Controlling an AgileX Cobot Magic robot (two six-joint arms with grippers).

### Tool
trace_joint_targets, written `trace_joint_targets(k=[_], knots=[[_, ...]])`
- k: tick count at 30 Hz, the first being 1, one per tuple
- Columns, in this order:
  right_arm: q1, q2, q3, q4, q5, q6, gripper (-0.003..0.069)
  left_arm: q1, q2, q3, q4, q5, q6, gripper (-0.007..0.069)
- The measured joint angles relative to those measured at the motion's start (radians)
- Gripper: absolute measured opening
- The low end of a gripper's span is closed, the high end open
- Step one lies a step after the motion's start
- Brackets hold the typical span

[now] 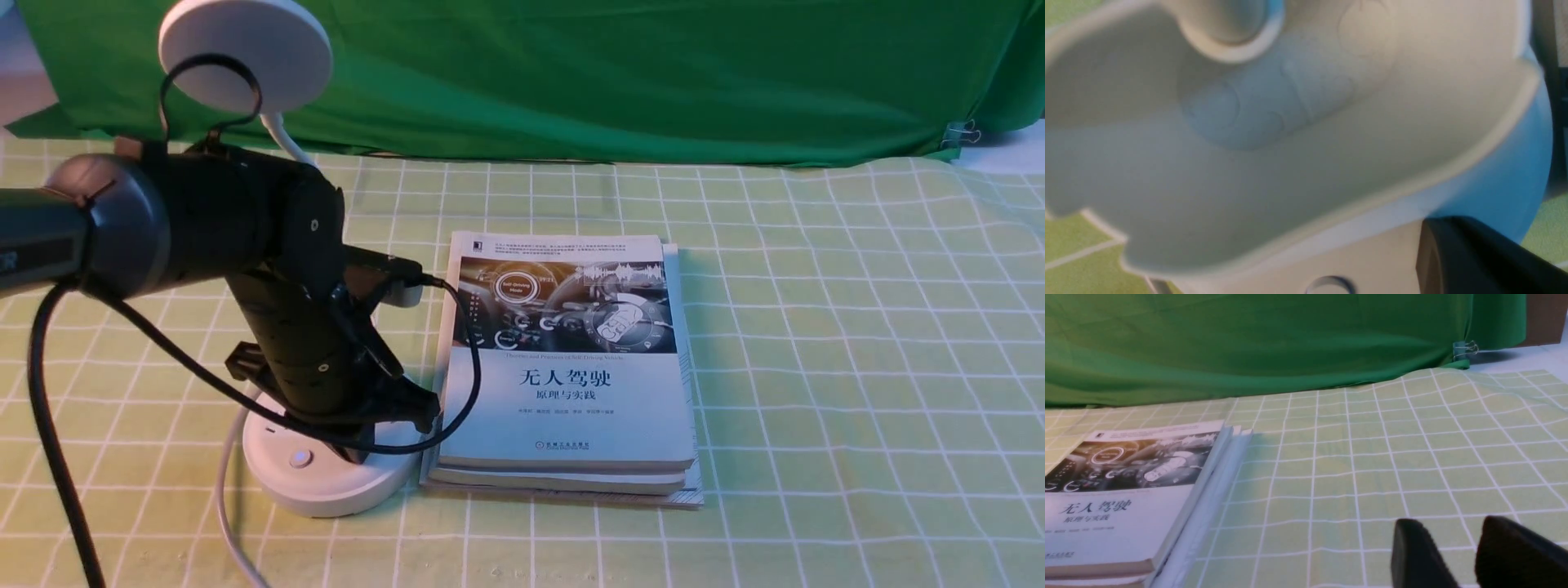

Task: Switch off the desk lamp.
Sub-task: Use the left arm to press the button switch on the lamp holder

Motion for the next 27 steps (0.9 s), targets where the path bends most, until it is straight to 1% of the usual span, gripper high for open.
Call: trace_joint_targets(k=[13, 27], knots=[[0.0, 0.0, 0.0, 0.0, 0.0, 0.0, 0.0238, -0.001, -0.071, 0.009, 0.0, -0.011, -0.01, 0.0001], [0.0, 0.0, 0.0, 0.0, 0.001, 0.001, 0.0238, -0.012, -0.002, 0.002, 0.004, -0.015, -0.016, 0.0001]])
